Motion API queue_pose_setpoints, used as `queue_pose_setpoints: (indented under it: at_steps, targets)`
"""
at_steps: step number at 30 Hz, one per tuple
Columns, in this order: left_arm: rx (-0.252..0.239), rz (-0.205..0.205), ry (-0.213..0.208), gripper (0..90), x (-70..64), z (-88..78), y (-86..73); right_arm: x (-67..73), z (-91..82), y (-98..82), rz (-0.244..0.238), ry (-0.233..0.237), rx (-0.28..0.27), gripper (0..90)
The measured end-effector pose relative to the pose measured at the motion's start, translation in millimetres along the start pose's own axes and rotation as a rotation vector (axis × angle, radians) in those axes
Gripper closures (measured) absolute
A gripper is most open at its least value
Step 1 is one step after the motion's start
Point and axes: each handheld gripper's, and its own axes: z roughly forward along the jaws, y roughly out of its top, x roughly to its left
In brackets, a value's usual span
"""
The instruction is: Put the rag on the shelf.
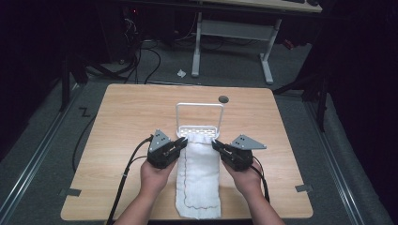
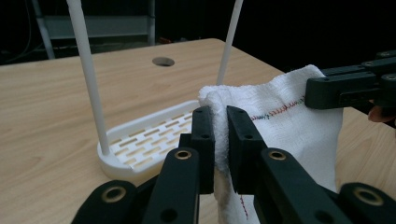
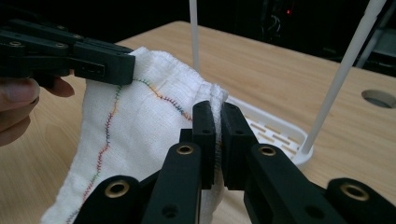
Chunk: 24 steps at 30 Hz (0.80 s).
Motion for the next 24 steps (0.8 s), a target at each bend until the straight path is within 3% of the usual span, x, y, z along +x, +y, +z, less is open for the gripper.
queue_pose_setpoints:
  at_steps: [5,15,24]
  targets:
    - [-0.032,0.014,-0.001,82.1,-0.5,-5.4,13.5,-1.0,-5.9,12.6,-0.003,-0.009,-0.039,86.3]
    - [-0.132,0.051,0.006,82.6,-3.6,-16.0,56.4,-0.2,-21.3,56.8,-0.035,-0.044,-0.144,86.3]
    - [-0.189,0.078,0.014,82.7,-5.2,-26.1,82.2,1.9,-30.0,86.4,-0.059,-0.062,-0.200,86.3]
